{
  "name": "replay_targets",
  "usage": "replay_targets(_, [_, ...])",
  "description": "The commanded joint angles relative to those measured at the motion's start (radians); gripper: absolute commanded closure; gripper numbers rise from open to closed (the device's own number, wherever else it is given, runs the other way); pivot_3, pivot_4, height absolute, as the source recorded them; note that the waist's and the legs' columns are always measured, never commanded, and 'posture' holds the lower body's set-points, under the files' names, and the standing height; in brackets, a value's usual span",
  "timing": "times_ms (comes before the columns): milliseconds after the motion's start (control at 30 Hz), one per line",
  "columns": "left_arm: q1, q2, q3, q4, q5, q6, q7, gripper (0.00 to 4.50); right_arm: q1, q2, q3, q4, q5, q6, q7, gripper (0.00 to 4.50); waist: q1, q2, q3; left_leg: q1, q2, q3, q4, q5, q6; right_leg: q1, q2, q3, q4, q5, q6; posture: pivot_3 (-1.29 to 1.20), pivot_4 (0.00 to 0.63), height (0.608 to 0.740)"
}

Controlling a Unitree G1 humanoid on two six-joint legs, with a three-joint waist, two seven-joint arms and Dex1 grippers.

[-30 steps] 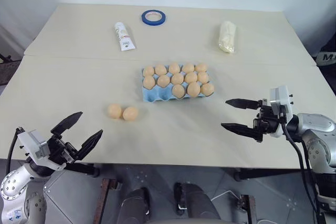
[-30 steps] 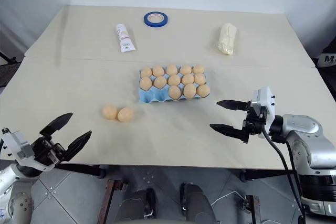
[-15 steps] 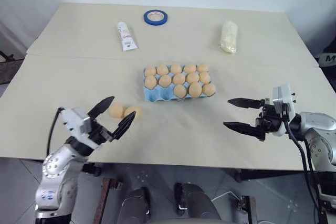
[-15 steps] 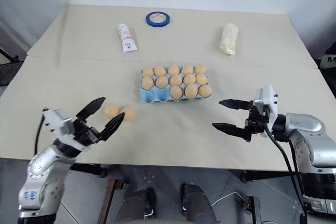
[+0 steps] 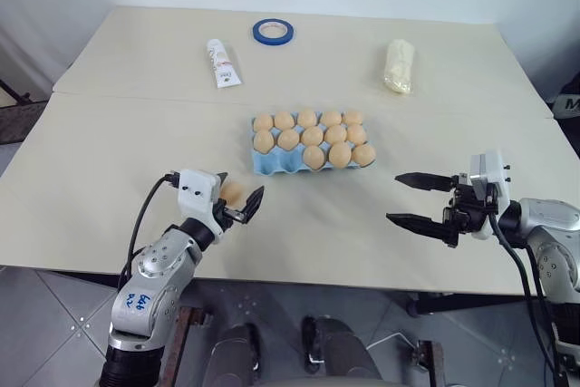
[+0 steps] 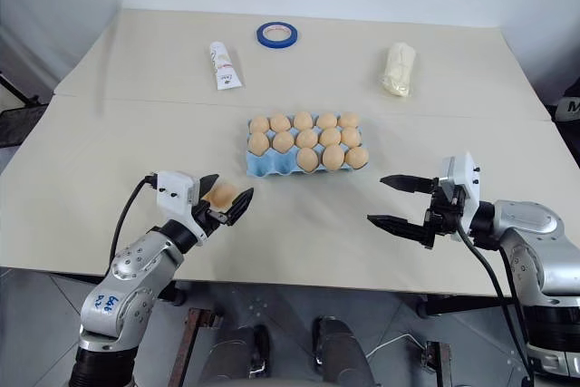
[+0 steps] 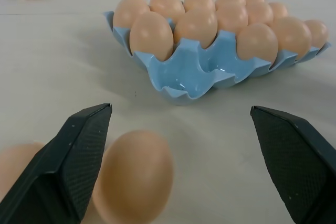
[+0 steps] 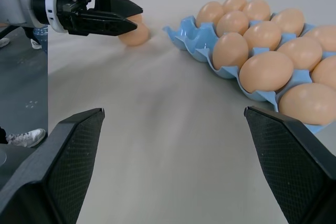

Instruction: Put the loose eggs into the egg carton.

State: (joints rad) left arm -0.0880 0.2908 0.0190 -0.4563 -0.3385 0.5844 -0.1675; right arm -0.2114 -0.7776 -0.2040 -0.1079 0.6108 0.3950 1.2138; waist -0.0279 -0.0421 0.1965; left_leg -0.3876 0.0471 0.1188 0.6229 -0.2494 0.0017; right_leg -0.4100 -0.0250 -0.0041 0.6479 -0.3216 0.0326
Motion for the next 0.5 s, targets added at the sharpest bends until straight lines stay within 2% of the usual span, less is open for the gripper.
replay_targets(33, [-0.019, 0.002, -0.011, -0.011, 0.019, 0.061, 0.016, 0.00, 0.004, -0.023, -0.035, -0.034, 0.013, 0.003, -0.010, 0.04, 0.000, 0.000, 0.000, 0.000, 0.000, 0.000, 0.000, 0.000, 0.000, 0.000, 0.000, 0.000, 0.000, 0.000, 0.000, 0.00, 0.150, 0.740])
replay_targets(367, [-0.071, -0.010, -0.034, 0.064, 0.051, 0.085, 0.000, 0.00, -0.009, -0.013, -0.018, -0.039, 0.001, 0.004, -0.041, 0.04, 0.001, 0.000, 0.000, 0.000, 0.000, 0.000, 0.001, 0.000, 0.000, 0.000, 0.000, 0.000, 0.001, 0.000, 0.000, 0.00, 0.150, 0.740])
replay_targets(500, [-0.089, -0.016, -0.041, 0.098, 0.061, 0.072, -0.014, 0.89, -0.010, -0.013, -0.018, -0.035, -0.005, -0.001, -0.050, 0.00, 0.001, 0.000, 0.000, 0.000, 0.000, 0.000, 0.002, 0.000, 0.000, 0.000, 0.000, 0.000, 0.001, 0.000, 0.000, 0.00, 0.150, 0.740])
